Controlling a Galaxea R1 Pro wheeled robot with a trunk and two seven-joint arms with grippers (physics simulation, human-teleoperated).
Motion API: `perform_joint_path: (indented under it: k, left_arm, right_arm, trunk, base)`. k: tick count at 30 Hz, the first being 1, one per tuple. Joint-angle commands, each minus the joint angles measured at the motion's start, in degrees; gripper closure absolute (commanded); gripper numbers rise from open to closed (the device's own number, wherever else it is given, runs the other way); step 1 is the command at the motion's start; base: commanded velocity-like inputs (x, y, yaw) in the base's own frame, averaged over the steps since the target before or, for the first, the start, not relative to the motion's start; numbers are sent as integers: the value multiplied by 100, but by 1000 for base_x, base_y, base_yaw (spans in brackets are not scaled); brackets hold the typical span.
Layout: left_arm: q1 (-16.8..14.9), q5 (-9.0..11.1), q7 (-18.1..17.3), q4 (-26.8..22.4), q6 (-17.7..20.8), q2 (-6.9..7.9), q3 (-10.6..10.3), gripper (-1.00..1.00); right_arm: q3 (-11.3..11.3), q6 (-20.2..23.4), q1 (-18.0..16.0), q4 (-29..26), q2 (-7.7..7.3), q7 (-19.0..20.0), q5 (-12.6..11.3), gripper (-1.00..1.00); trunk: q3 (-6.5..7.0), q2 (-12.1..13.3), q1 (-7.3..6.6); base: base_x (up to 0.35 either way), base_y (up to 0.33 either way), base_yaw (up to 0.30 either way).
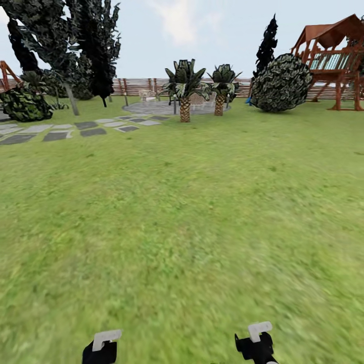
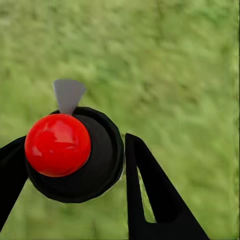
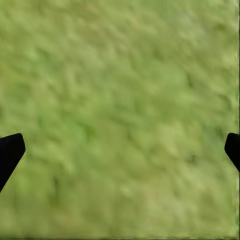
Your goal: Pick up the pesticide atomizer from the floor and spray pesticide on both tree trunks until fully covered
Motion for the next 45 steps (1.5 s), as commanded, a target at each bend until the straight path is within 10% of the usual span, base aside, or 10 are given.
perform_joint_path:
  k: [1, 45]
  left_arm:
    - [0, 0, 0, -1, 0, 0, -1, 100]
    - [0, 9, 0, -2, 9, 0, 2, 100]
  right_arm:
    - [0, 0, -1, 0, 0, 0, 0, -100]
    - [0, 0, 0, 0, 0, 6, 0, -100]
  trunk:
    - [0, 0, 0]
    - [0, 0, 0]
  base:
    - [0, -266, -300]
    - [119, -156, -300]
